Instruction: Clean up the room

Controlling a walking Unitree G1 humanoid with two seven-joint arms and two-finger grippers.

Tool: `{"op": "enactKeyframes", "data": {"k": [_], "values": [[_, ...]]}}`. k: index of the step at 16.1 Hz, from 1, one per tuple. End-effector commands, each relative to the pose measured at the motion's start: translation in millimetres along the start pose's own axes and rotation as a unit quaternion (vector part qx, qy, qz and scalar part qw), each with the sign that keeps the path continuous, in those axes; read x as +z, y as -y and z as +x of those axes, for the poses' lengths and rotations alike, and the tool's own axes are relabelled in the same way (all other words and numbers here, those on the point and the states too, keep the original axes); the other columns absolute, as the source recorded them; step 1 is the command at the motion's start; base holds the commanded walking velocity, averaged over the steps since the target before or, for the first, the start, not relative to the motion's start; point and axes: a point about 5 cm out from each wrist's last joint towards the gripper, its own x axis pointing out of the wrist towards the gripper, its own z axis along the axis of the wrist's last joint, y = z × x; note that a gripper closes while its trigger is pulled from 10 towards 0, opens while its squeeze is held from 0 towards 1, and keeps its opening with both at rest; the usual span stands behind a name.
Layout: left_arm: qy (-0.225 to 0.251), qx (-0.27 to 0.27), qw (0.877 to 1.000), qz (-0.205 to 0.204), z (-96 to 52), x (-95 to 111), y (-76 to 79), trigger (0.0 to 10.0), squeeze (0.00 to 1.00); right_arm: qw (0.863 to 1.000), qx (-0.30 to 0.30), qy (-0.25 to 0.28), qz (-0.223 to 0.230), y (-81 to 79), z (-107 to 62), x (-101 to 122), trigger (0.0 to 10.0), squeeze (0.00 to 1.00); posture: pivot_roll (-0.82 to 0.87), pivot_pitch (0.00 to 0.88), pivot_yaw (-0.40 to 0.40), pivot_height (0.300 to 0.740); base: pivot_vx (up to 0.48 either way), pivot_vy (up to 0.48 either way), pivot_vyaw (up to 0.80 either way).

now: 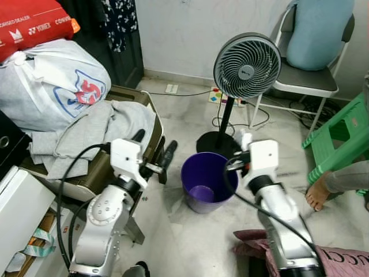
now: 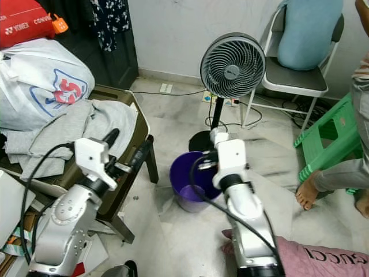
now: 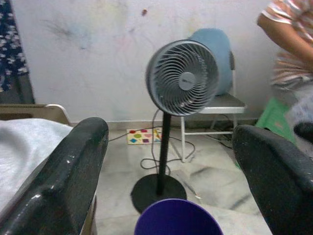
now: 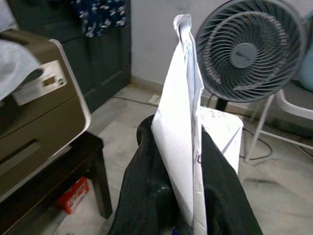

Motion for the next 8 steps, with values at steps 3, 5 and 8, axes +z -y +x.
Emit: {"op": "enactKeyframes", "data": {"k": [3,5,8], "values": [[-0.004,-0.007,1.0,0.013,-4.0,1.8,-5.5,10.0,0.0,0.999,-0.027,-0.026,0.023,6.7,-7.1,-3.3,10.0,0.0,-0.04,0.133,-0.043,0.74,0.0,0.0,-0.8],[-0.001,-0.003,1.0,0.013,-3.0,3.0,-6.4,10.0,0.0,0.999,-0.02,-0.028,0.018,3.0,-7.8,-4.0,10.0,0.0,-0.04,0.132,-0.042,0.74,0.0,0.0,-0.8],[0.002,-0.007,1.0,0.008,-2.9,2.1,-1.2,10.0,0.0,0.999,-0.017,-0.031,0.022,1.6,-5.1,-2.3,10.0,0.0,-0.04,0.125,-0.047,0.74,0.0,0.0,-0.8]]}}
